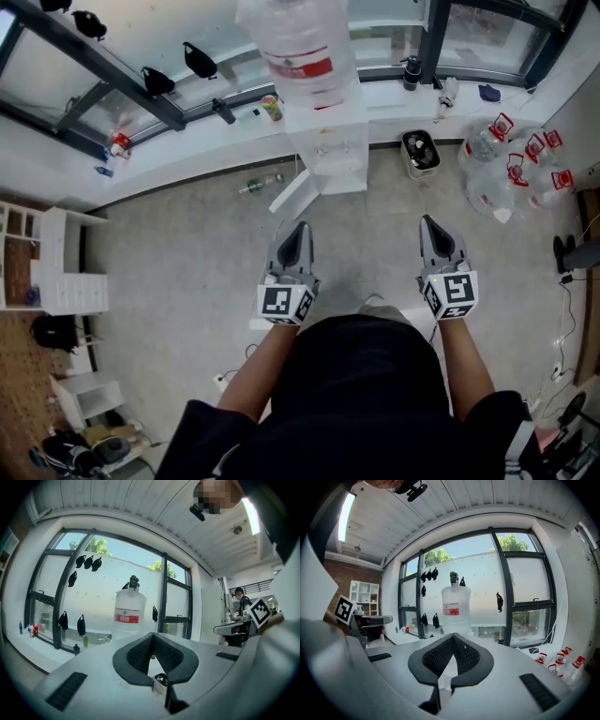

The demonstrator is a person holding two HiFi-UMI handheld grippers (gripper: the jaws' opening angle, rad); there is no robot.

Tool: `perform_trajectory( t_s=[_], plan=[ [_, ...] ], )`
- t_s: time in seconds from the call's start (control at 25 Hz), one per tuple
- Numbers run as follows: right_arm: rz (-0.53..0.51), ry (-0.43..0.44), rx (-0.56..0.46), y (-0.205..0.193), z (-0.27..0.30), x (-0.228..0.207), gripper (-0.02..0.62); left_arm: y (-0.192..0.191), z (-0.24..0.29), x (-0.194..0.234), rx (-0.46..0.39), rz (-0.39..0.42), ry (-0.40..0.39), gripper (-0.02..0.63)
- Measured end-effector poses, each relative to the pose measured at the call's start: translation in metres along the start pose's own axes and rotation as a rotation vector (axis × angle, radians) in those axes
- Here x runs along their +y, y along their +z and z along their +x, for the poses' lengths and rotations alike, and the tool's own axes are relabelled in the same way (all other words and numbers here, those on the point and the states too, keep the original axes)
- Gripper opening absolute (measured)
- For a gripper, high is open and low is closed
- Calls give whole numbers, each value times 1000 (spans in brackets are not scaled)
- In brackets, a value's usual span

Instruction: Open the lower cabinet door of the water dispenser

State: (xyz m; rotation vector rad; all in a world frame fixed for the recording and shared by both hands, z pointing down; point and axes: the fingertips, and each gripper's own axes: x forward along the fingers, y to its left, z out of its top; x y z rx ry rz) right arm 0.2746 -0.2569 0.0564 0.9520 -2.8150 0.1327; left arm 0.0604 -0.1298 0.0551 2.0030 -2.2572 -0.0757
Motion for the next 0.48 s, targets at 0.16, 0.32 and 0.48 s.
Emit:
perform_trajectory(
  t_s=[0.16,0.32,0.48],
  plan=[
    [8,15,0,-4,4,1,-3,4,-1,8,-12,23,47,5],
    [11,28,-6,-1,10,4,-3,9,2,17,-15,16,62,5],
    [2,32,-16,4,20,7,-3,10,7,18,-14,20,41,5]
  ],
)
